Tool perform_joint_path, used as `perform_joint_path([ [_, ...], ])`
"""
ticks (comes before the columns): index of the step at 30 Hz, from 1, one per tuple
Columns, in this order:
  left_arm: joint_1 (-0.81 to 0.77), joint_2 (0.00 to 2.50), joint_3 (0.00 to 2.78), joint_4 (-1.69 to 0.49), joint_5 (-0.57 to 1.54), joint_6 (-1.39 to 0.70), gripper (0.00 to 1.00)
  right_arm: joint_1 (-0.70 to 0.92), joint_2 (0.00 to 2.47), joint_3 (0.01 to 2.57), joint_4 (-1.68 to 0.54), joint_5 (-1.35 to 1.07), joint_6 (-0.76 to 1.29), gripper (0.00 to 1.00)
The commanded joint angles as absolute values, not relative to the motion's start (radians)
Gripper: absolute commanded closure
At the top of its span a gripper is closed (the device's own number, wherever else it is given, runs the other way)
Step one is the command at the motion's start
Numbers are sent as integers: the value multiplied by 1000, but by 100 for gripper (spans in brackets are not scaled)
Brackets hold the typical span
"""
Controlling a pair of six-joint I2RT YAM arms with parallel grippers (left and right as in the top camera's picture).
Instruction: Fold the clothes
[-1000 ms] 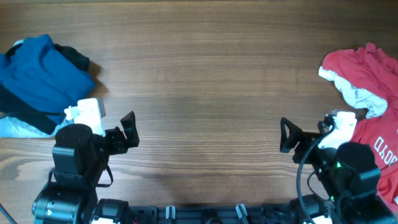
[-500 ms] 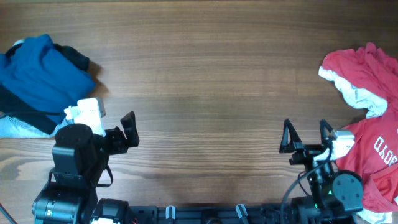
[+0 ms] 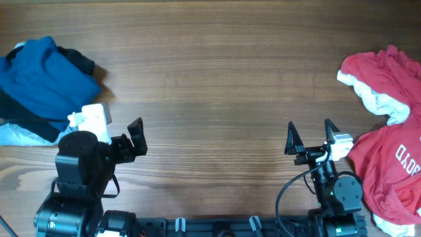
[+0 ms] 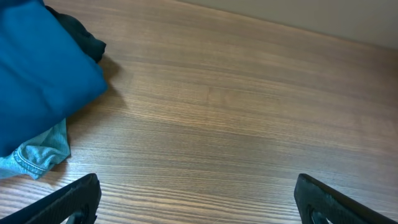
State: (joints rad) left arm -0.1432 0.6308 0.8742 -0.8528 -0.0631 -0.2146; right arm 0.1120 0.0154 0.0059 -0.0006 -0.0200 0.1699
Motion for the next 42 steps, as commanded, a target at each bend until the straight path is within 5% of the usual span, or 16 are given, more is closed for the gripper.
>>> perform_joint_path([
  [1,-142,627,868,-851,-77,-220,0,107,5,6,3,-38,164,0],
  [17,-142,617,868,-857,-77,-220,0,107,5,5,3,-38,164,0],
  [26,-52,331,700,-959,-35,-220,0,107,5,6,3,-38,164,0],
  [33,-47,133,365,-712,50,-221,0,107,5,5,3,-38,164,0],
  [42,-47,6,55,-92,64,-190,0,107,5,5,3,-38,163,0],
])
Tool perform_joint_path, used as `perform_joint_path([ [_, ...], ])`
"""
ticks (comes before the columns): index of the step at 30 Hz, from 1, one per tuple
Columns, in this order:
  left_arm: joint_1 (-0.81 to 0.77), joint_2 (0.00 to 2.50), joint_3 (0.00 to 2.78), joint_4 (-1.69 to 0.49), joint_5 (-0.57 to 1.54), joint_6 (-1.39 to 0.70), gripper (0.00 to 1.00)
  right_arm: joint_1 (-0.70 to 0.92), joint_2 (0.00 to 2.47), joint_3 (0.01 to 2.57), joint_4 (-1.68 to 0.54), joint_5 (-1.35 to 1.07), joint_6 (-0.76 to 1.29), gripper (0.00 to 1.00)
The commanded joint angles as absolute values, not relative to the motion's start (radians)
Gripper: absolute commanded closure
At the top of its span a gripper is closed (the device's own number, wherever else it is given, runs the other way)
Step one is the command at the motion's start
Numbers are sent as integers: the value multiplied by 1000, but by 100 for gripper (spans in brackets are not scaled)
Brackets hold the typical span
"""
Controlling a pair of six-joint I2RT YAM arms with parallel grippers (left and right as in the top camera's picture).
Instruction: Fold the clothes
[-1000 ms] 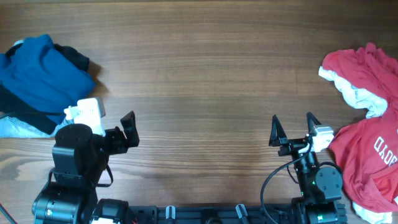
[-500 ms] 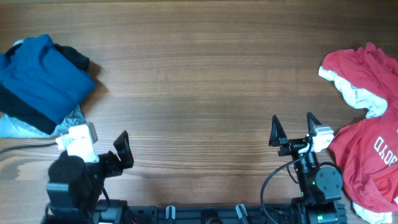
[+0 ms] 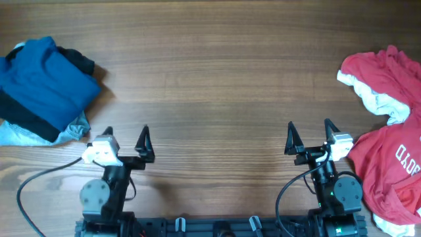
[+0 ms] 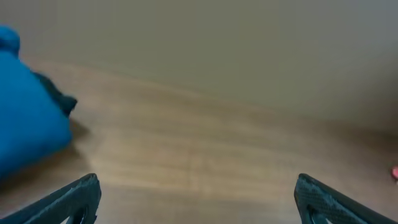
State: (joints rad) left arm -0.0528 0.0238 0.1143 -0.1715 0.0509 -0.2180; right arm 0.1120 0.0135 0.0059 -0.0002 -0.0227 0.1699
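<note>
A folded blue garment [image 3: 43, 79] lies at the table's far left on a pale denim piece [image 3: 16, 135], with a dark piece [image 3: 79, 60] behind it; the left wrist view shows its blue edge [image 4: 28, 134]. A crumpled red hoodie [image 3: 391, 138] with white lining and lettering lies at the far right. My left gripper [image 3: 126, 135] stands open near the front edge, right of the blue pile, empty. The left wrist view shows the same gripper [image 4: 198, 190] open over bare wood. My right gripper [image 3: 309, 131] stands open just left of the hoodie, holding nothing.
The wooden table [image 3: 217, 79] stretches between the two piles. A black cable [image 3: 39, 181] loops at the front left beside the left arm's base. A wall [image 4: 217, 43] rises beyond the table's far edge in the left wrist view.
My left arm has drawn back to the front edge and now points straight ahead, its camera tilted up toward the far wall. The denim's corner beside the blue pile shows now. The right arm has not moved.
</note>
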Motion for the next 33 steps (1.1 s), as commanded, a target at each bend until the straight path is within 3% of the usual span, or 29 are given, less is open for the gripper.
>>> perform_joint_path([
  [1,-48,3,29,-53,83,-158,0,107,5,5,3,-38,163,1],
  [33,-48,4,6,-67,111,-123,0,107,5,5,3,-38,164,1],
])
